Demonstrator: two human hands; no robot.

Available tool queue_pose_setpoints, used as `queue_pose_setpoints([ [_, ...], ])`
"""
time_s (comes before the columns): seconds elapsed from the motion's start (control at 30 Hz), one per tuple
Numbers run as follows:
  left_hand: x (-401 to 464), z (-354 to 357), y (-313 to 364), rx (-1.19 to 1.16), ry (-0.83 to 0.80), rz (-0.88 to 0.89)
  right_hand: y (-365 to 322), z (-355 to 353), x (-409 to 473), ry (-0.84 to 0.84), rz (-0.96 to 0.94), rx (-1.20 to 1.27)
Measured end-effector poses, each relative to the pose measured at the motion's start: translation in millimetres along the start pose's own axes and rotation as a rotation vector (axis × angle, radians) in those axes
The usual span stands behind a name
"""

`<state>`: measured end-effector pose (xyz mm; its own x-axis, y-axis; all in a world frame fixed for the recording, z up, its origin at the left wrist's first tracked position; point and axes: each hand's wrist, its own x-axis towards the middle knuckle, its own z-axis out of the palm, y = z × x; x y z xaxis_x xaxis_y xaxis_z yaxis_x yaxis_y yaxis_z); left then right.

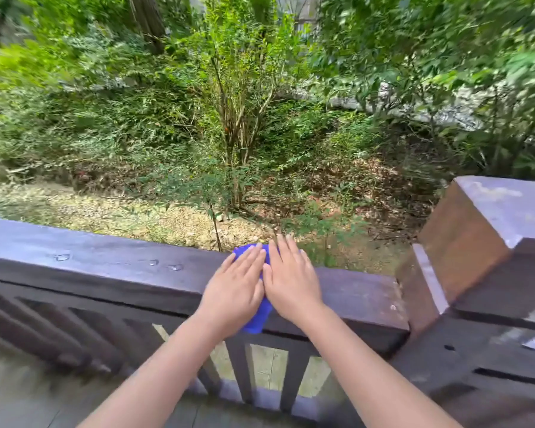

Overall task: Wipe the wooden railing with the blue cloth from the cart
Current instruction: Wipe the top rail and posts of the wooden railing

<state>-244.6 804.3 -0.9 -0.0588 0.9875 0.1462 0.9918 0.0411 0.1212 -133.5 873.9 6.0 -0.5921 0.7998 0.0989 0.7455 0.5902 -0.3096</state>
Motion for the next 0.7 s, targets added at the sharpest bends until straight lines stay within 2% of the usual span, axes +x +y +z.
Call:
queue_pose_setpoints([
  [0.1,-20,-13,-33,-0.06,0.034,-0.127,-39,9,17,-0.066,-0.137,0.034],
  [0.17,-23,-16,-34,-0.114,0.023,-0.153,-27,8,9,-0.037,-0.142,-0.01],
  [0.27,-16,-18,-10,-0.219,0.011,-0.14,39,-3,-22,0.089,0.086,-0.096],
  [0.33,-4,-13,22,-0.275,0.022,-0.089,85,-15,-43,0.077,0.254,-0.137],
  [0.47,17,5,71,-0.123,0.033,-0.041,105,-23,-52,0.068,0.247,-0.172],
  [0.7,9,6,37,0.002,-0.026,0.013,80,-18,-46,0.085,0.311,-0.192],
])
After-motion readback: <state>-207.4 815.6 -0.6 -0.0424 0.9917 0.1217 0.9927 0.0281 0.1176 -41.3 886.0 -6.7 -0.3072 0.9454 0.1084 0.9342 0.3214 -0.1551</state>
